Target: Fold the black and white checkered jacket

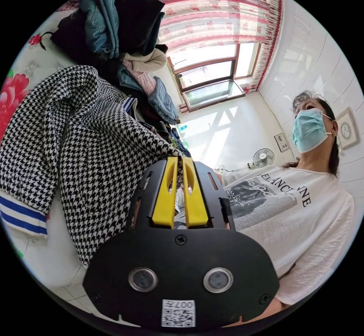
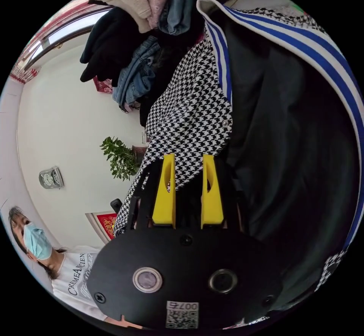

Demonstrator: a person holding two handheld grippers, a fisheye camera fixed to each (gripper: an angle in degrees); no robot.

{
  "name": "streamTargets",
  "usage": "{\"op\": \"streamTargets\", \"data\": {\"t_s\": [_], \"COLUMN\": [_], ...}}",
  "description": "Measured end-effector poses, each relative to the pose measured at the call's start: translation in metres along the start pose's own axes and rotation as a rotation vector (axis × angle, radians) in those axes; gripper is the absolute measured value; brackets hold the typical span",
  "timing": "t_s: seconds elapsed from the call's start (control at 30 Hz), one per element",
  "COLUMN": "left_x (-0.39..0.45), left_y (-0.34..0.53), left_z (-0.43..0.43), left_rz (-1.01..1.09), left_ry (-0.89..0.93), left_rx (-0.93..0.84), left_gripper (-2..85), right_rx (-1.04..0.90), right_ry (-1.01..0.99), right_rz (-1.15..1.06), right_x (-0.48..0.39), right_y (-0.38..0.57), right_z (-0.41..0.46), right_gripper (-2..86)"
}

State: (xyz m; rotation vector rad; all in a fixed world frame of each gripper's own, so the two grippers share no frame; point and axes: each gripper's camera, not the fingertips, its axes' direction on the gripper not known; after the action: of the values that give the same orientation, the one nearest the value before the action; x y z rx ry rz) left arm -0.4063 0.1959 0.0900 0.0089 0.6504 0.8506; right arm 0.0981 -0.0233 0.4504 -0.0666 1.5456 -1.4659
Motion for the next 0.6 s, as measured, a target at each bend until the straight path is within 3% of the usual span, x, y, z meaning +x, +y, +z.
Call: {"op": "streamTargets", "data": {"t_s": [0.23,0.37,0.47,0.6], "left_x": [0.001,0.003,0.009,0.009], "left_y": [0.006,0.009,0.011,0.026], "left_z": [-0.014,-0.004,0.021,0.069], "left_rz": [0.026,0.042,0.083,0.116], "left_ry": [-0.008,-0.002,-0.088,-0.219], "left_rx": [0.066,0.042,-0.083,-0.272], "left_gripper": [-0.8,-0.6,0.2,4.8], "right_rx": [-0.021,0.0,0.108,0.351], "right_ry": [0.151,0.022,0.014,0.17], "right_rz": [-0.003,0.033,-0.003,-0.289], "right_x": [-0.007,-0.003,-0.025,-0.102], "right_y": [0.02,0.019,0.016,0.038], "right_z": [-0.01,-0.002,-0.015,-0.075], "right_gripper": [6.9,5.0,2.2,1.2]}}
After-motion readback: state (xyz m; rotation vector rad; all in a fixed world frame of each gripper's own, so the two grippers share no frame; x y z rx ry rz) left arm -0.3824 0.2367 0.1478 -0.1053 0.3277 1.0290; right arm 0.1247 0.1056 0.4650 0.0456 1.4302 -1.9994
